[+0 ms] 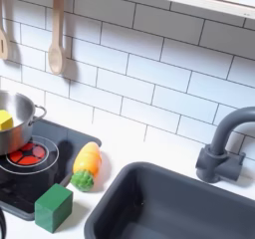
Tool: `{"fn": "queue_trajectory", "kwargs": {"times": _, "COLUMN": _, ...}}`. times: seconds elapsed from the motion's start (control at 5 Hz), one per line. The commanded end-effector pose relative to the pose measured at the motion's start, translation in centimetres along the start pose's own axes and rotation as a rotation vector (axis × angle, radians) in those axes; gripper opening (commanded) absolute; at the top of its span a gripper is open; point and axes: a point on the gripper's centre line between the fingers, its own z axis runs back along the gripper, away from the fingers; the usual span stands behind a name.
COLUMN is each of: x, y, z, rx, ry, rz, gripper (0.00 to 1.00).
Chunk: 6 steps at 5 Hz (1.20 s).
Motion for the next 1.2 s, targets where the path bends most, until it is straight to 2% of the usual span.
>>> {"fn": "queue_trajectory", "kwargs": {"times": 0.0, "x": 0.0, "y": 0.0, "z": 0.0, "rx": 0.000, "ry": -0.002, "rz": 0.000, "gripper": 1.00}}
{"fn": "queue_trajectory", "kwargs": {"times": 0.6, "x": 1.4, "y": 0.9, "z": -0.9, "rx": 0.009, "ry": 0.027, "rz": 0.010, "gripper": 1.00}}
{"fn": "queue_trajectory", "kwargs": {"times": 0.8, "x": 2.0, "y": 1.1, "z": -1.0, "rx": 0.022, "ry": 0.024, "rz": 0.002, "gripper": 1.00}}
{"fn": "queue_trajectory", "kwargs": {"times": 1.0, "x": 3.1, "y": 1.3, "z": -0.9, "rx": 0.021, "ry": 0.016, "rz": -0.005, "gripper": 1.00}}
